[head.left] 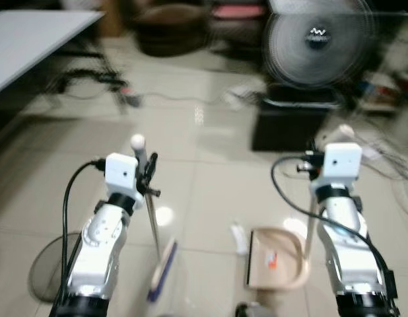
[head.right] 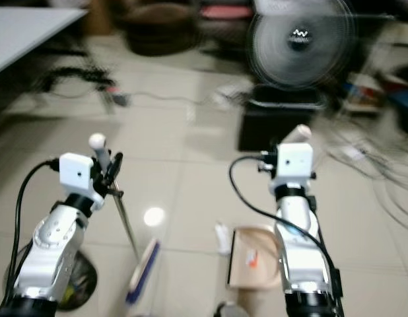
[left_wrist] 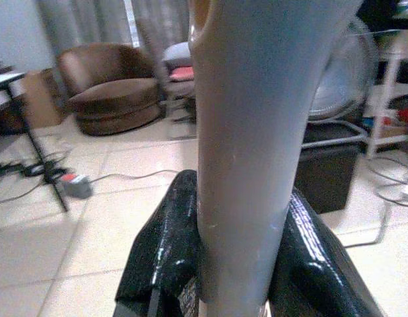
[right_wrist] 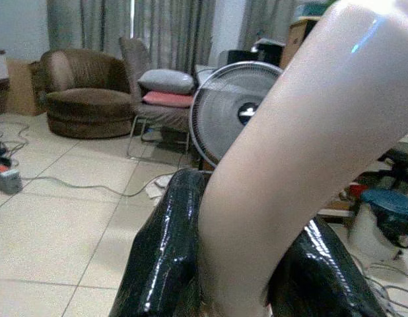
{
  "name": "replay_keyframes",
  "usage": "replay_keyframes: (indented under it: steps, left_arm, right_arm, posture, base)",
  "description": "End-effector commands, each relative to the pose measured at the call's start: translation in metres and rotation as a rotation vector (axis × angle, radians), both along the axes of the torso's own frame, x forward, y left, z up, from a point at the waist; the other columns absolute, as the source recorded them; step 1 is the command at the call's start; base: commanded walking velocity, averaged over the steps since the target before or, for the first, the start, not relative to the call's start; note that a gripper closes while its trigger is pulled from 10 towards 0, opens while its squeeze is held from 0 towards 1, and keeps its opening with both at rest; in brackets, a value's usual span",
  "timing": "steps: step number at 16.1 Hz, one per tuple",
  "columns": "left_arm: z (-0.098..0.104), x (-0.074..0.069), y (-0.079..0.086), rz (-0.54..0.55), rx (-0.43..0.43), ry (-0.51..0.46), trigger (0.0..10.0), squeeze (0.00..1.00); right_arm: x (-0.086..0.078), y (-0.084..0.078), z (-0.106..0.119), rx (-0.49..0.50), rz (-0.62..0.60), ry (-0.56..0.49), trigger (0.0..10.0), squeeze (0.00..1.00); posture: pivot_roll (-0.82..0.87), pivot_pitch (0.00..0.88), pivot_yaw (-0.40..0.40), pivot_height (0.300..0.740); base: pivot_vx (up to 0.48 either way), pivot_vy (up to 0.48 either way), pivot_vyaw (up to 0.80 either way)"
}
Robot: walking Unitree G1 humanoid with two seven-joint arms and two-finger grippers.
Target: Sweep floor
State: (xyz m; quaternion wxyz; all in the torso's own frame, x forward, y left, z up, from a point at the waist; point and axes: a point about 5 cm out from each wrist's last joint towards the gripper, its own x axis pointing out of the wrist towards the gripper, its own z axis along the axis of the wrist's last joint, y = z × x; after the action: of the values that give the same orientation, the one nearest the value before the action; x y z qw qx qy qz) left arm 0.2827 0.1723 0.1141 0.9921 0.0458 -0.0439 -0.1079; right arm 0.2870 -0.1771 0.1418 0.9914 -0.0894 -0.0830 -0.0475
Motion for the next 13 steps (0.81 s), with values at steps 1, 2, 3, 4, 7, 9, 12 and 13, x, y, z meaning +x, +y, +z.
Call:
replay_keyframes:
  steps: [1,2,3,4,7,9,12,13]
  left_arm:
    - [0.0097,0.0039,0.0001,-0.002,0.014,-0.047,10.0,0.0]
    - [0.01,0.004,0.0001,-0.002,0.014,-0.049,10.0,0.0]
    - [0.0105,0.0045,0.0003,0.0,0.016,-0.051,10.0,0.0]
    - [0.011,0.0053,0.0005,0.003,0.018,-0.052,10.0,0.0]
    - [0.0119,0.007,0.0006,0.005,0.018,-0.052,10.0,0.0]
    - [0.0102,0.0074,0.0005,0.012,0.001,-0.031,10.0,0.0]
    - [0.0048,0.0092,0.0028,0.059,0.008,0.024,10.0,0.0]
    - [0.0045,0.0097,0.0043,0.078,0.018,0.026,10.0,0.0]
  right_arm:
    - [0.0006,0.0013,0.0077,0.016,0.007,-0.029,10.0,0.0]
    - [0.0006,0.0005,0.0078,0.024,0.002,-0.03,10.0,0.0]
    - [0.0008,-0.0007,0.0076,0.048,-0.004,-0.03,10.0,0.0]
    - [0.001,-0.001,0.0071,0.064,-0.003,-0.024,10.0,0.0]
    - [0.0017,-0.0012,0.0035,0.103,-0.006,0.005,10.0,0.0]
    - [0.0015,-0.001,0.0028,0.108,-0.004,0.009,10.0,0.0]
    - [0.0024,-0.001,0.0009,0.128,0.001,0.029,10.0,0.0]
    - [0.003,-0.001,0.0004,0.129,0.006,0.037,10.0,0.0]
  posture:
    - [-0.01,0.058,0.075,0.74]
    - [-0.01,0.058,0.075,0.74]
    - [-0.01,0.058,0.075,0.74]
    - [-0.01,0.058,0.075,0.74]
    - [-0.02,0.059,0.077,0.74]
    - [-0.02,0.059,0.077,0.74]
    - [-0.02,0.058,0.077,0.74]
    - [-0.01,0.059,0.076,0.74]
  base:
    - [0.0,0.0,-0.8]
    - [0.0,0.0,-0.8]
    - [0.266,0.0,0.0]
    - [0.337,0.0,0.0]
    - [0.356,0.0,0.0]
    - [0.18,0.0,0.0]
    - [0.0,0.0,0.0]
    - [0.0,0.0,0.0]
